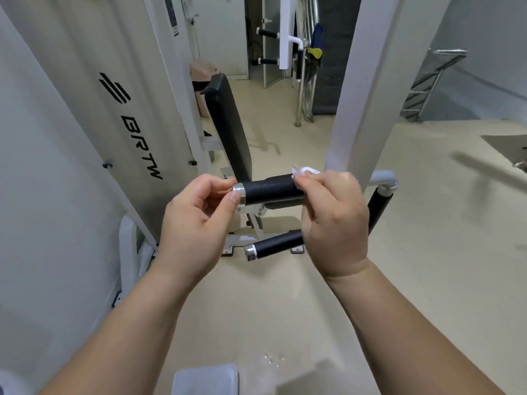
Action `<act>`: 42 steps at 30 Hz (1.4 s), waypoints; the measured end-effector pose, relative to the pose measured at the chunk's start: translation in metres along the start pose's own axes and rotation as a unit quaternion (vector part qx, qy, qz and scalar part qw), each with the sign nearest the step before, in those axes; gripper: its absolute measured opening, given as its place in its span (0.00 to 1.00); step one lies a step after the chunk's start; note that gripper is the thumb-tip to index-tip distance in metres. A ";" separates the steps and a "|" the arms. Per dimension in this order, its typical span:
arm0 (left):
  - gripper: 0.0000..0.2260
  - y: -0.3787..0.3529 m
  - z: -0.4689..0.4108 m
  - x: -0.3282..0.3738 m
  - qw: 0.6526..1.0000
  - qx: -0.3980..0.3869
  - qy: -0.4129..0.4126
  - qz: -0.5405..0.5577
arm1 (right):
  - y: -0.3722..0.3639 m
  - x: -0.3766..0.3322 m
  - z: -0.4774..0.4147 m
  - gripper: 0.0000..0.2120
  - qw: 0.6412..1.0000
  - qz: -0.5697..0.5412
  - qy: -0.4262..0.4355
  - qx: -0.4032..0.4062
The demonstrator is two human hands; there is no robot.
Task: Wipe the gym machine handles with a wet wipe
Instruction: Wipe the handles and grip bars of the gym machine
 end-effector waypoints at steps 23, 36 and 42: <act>0.15 0.006 -0.004 0.034 0.959 -0.042 -0.154 -0.232 | -0.008 -0.029 0.063 0.06 0.860 -0.266 -0.396 0.179; 0.11 0.010 0.000 0.028 0.965 -0.047 -0.148 -0.210 | -0.044 -0.093 0.055 0.10 0.861 -0.342 -0.346 0.148; 0.14 0.005 0.006 0.030 0.964 -0.047 -0.158 -0.208 | -0.031 -0.028 0.051 0.08 0.801 -0.279 -0.467 0.251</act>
Point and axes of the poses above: each hand's wrist, its own z-axis away from the middle knuckle, its own y-axis out of the back of the hand, x = y × z, the point moved 3 cm from there along -z, towards the middle knuckle, and after that the axes turned 2 degrees about y, right-handed, at the moved point
